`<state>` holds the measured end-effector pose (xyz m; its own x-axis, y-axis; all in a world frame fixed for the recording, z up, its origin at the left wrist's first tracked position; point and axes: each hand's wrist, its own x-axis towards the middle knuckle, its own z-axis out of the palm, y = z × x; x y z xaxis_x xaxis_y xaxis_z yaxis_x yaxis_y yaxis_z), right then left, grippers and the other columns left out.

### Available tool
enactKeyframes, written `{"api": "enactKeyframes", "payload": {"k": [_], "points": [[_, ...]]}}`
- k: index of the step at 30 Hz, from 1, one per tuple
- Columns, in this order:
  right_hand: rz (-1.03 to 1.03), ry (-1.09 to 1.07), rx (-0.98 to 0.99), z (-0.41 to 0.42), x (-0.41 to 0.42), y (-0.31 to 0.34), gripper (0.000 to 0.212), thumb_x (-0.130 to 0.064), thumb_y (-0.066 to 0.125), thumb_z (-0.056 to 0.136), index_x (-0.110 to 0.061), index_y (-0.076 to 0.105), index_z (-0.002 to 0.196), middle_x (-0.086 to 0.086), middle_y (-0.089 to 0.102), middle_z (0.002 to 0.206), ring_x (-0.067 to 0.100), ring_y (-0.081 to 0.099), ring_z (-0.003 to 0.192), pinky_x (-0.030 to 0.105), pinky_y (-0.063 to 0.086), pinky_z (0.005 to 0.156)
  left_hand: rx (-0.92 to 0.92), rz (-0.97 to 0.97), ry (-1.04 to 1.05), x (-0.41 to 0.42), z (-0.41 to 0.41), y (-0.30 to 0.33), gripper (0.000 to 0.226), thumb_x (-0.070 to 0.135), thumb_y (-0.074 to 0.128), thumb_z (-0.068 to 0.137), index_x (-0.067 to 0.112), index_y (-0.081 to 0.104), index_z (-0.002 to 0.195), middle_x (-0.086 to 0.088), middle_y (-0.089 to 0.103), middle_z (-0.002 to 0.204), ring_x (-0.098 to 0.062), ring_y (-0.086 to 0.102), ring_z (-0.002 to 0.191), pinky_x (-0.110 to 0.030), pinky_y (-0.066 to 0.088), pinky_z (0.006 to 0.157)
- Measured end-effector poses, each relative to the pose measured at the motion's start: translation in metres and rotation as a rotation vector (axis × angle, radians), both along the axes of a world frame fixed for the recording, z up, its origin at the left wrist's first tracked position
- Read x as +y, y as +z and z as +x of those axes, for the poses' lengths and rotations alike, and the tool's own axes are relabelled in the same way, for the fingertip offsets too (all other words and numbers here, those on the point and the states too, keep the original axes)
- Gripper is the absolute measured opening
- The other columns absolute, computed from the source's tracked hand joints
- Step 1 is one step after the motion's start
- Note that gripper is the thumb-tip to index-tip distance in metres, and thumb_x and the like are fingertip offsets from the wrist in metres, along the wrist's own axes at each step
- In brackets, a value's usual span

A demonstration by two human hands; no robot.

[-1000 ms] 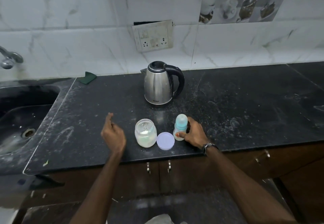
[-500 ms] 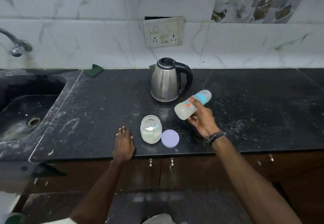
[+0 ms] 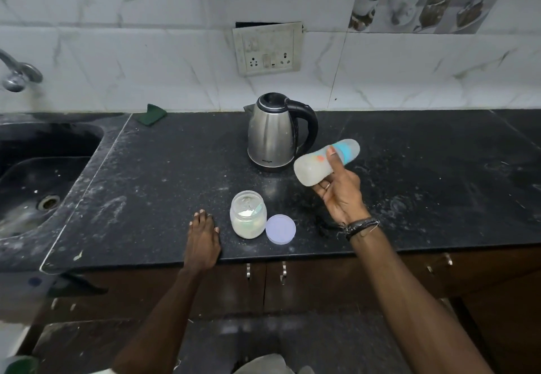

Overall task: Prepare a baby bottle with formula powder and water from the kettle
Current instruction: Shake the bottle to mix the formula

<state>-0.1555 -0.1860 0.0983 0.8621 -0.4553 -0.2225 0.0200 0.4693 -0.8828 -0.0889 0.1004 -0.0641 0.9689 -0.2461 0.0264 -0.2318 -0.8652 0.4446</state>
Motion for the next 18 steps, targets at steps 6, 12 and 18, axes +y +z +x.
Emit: {"api": "enactKeyframes", "payload": {"k": [6,12,18], "points": [[-0.198,0.125,-0.036,-0.009,-0.002,-0.005,0.033,-0.026,0.079,0.076,-0.007,0.07,0.103,0.012,0.077,0.099,0.023,0.074,0.091,0.033,0.061,0.071,-0.004,0.007,-0.004,0.0,0.001,-0.003,0.046,0.015,0.039,0.103,-0.005,0.039,0.143,-0.025,0.028,0.156,-0.038,0.021,0.148,-0.046,0.015,0.124],[-0.343,0.251,-0.005,-0.013,0.001,0.0,0.039,-0.026,0.086,0.068,-0.01,0.072,0.101,0.008,0.077,0.1,0.025,0.073,0.096,0.03,0.06,0.072,-0.006,0.017,-0.006,0.001,0.002,-0.003,0.046,0.017,0.038,0.103,-0.004,0.038,0.144,-0.024,0.027,0.157,-0.037,0.02,0.148,-0.045,0.015,0.123],[-0.279,0.215,0.017,-0.01,0.002,0.003,0.034,-0.017,0.084,0.072,-0.007,0.072,0.102,0.013,0.076,0.101,0.022,0.075,0.091,0.03,0.06,0.072,0.001,0.014,-0.002,0.002,0.002,-0.003,0.047,0.017,0.038,0.103,-0.004,0.037,0.145,-0.024,0.026,0.157,-0.037,0.019,0.149,-0.045,0.013,0.123]]}}
